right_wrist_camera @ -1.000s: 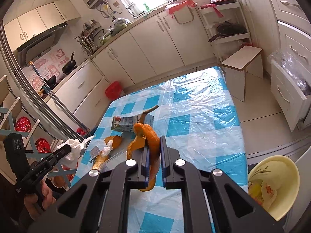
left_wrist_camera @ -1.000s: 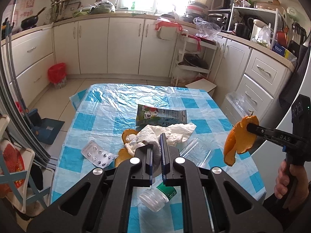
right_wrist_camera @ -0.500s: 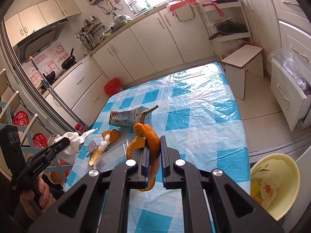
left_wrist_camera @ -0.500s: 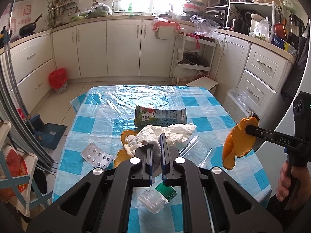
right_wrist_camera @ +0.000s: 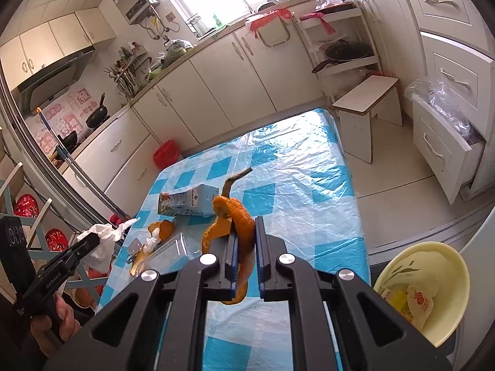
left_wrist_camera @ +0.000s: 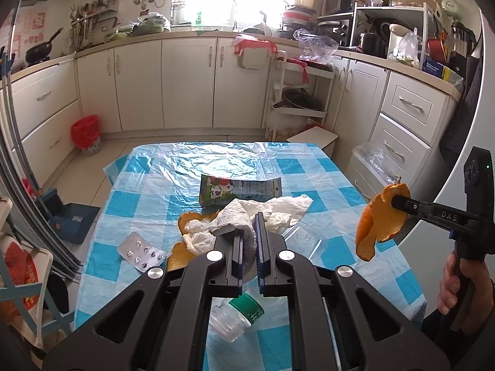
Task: Collect trash
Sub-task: 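Carry the tissue and orange peel over the yellow bucket with both tools, then open both tools over the yellow bucket to drop the tissue and peel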
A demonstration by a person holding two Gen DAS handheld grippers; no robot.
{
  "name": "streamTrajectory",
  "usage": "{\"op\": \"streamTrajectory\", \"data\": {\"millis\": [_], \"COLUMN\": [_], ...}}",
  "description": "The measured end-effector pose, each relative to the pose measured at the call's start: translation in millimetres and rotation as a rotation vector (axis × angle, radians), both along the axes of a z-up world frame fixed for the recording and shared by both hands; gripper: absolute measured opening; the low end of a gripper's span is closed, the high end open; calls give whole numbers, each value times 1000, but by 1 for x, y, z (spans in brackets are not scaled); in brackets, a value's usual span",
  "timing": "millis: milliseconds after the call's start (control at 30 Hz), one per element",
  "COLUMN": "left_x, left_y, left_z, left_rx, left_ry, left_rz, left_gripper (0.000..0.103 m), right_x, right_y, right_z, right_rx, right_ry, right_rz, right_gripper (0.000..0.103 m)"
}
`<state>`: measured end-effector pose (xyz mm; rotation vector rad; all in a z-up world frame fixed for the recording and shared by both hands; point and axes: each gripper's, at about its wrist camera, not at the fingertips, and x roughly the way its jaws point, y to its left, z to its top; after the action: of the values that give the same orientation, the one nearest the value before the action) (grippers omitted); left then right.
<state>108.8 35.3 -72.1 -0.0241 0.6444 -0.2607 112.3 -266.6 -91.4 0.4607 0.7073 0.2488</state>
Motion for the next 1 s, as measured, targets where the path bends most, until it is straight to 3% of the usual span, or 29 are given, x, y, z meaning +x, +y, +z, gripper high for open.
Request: {"op": "streamTrajectory", "data": {"millis": [233, 433, 567, 700, 800, 867, 1000], "left_x": [-6, -10, -11, -10, -10, -9, -5], "left_y": [-21, -66, -111, -153, -183, -201, -235], "left_z": [10, 11, 1, -10, -16, -22, -40], "left_rx": [-26, -70, -75, -82, -86, -84, -73], "left_ry": [-11, 8, 47, 85, 103, 120, 174], "left_rz": [-47, -134, -211, -273, -311, -331, -368], "left_gripper": [6, 6, 6, 6, 6, 6, 6], "right_x": [-20, -42, -54, -54, -47, -41, -36], "right_y": [-38, -83, -112, -140, -157, -163, -174], "right_z": [6, 12, 6, -9, -22, -32, -32], "right_rx": [16, -5, -30, -52, -67, -73, -25], "right_ry": [-28, -40, 7, 112, 207, 266, 258], "right_rz": [-84, -201, -298, -376, -399, -398, -403], "right_gripper": [10, 10, 10, 12, 16, 31, 42]}}
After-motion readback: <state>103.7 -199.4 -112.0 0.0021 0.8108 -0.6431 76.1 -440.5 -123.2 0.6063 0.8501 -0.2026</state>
